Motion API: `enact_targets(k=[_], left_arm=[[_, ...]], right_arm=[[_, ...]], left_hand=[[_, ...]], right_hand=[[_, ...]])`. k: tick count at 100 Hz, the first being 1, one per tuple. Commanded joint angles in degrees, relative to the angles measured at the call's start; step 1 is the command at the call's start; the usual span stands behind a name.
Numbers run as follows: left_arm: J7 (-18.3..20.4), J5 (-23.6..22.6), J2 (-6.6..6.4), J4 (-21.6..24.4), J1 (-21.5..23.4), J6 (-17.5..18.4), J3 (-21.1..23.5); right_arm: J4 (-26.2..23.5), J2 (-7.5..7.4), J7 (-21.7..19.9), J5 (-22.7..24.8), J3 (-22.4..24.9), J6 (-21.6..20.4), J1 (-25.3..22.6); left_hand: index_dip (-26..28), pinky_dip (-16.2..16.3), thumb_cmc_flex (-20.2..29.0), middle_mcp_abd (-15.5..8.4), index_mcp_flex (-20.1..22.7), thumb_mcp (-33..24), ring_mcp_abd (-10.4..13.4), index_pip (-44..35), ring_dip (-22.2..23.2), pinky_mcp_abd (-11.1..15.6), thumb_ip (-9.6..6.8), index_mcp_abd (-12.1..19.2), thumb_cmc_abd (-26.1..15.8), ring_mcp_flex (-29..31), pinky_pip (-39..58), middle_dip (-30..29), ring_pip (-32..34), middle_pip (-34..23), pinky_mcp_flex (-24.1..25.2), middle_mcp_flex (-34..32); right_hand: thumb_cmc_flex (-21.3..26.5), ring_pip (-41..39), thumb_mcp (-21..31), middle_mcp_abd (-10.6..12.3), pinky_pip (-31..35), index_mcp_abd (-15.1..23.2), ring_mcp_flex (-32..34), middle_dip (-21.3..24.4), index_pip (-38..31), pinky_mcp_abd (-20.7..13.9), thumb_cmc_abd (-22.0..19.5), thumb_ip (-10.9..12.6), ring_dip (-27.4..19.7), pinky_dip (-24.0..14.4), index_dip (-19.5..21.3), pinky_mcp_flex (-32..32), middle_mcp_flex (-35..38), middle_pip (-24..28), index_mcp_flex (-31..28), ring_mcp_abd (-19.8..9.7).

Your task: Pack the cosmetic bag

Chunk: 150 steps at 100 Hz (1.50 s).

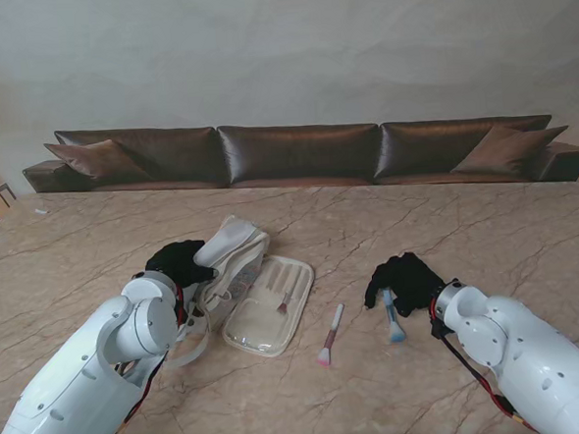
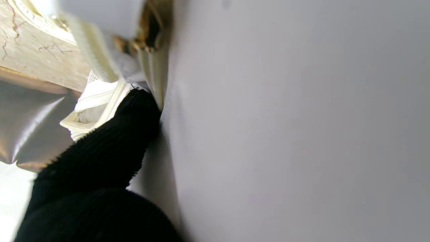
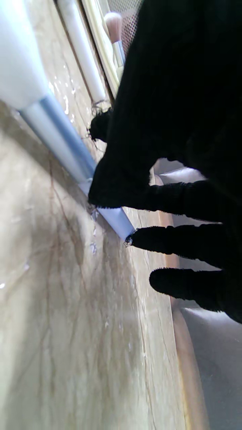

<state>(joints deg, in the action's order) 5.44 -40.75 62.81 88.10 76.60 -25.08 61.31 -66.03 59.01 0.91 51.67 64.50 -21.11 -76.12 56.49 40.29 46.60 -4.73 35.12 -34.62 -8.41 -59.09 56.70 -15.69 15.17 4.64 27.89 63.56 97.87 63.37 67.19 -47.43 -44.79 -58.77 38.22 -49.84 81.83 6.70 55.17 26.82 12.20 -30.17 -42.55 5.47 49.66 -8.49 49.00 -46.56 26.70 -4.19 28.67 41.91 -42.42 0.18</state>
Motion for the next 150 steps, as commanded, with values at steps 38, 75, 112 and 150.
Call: enact_targets(k=[38, 75, 112, 150], left_arm=[[0.2, -0.16, 0.23, 0.79, 0.63, -0.01, 0.42], [-0.21, 0.29, 0.37, 0.52, 0.48, -0.13, 0.14], [0.06, 0.22, 0.28, 0.35, 0.54, 0.06, 0.54], [-0.16, 0.39, 0.34, 0.19, 0.48, 0.13, 0.53]], right_arm=[[3.78, 0.4, 7.23, 3.34, -4.21, 4.21, 1.57], [5.64, 2.42, 11.87, -0.28, -9.27, 10.65, 5.0], [1.9, 2.35, 8.17, -0.9, -7.47, 10.99, 4.7], [-4.27, 1.09, 4.36, 3.99, -2.79, 12.79, 0.01]], left_hand=[[0.59, 0.57, 7.11, -6.67, 1.0, -3.81, 0.96, -6.07, 0.34, 0.0, -0.39, 9.37, -6.72, 1.28, 3.93, 1.03, 1.32, -4.39, 0.03, -1.68], [0.53, 0.57, 7.07, -6.6, 0.96, -3.82, 0.9, -6.04, 0.33, 0.0, -0.4, 9.4, -6.73, 1.29, 3.93, 1.03, 1.32, -4.37, 0.03, -1.61], [0.55, 0.57, 6.99, -6.67, 1.05, -3.87, 0.96, -6.1, 0.34, 0.04, -0.39, 9.41, -6.68, 1.32, 3.96, 1.02, 1.36, -4.39, -0.05, -1.65], [0.55, 0.54, 6.98, -6.66, 1.01, -3.9, 0.92, -6.07, 0.32, 0.07, -0.39, 9.42, -6.65, 1.33, 3.98, 1.04, 1.35, -4.38, -0.06, -1.66]], right_hand=[[-18.59, -1.32, -11.37, -0.6, 0.6, 6.23, 1.18, -1.12, -15.26, 0.23, 5.64, -16.26, 1.04, -2.06, -9.48, -0.74, 3.73, 1.57, -8.84, -0.81], [-20.89, -2.55, -17.04, -1.95, 0.92, 3.31, 2.16, -2.59, -15.93, 0.46, -5.97, -13.42, 3.18, -3.38, -9.95, -0.85, 6.2, 2.62, -9.13, 0.26], [-24.14, -1.72, -18.13, -1.86, -1.18, -5.76, 1.57, -3.15, -5.63, 0.4, -9.84, -9.64, 4.08, -4.5, -9.07, -0.97, 4.36, 1.01, -2.67, 0.37], [-23.18, -0.62, -12.03, -0.77, -0.11, -9.86, 7.57, -3.32, 1.23, 1.79, -2.34, -2.65, 4.62, -5.67, -3.47, -0.35, 9.88, 0.68, -2.96, 0.86]])
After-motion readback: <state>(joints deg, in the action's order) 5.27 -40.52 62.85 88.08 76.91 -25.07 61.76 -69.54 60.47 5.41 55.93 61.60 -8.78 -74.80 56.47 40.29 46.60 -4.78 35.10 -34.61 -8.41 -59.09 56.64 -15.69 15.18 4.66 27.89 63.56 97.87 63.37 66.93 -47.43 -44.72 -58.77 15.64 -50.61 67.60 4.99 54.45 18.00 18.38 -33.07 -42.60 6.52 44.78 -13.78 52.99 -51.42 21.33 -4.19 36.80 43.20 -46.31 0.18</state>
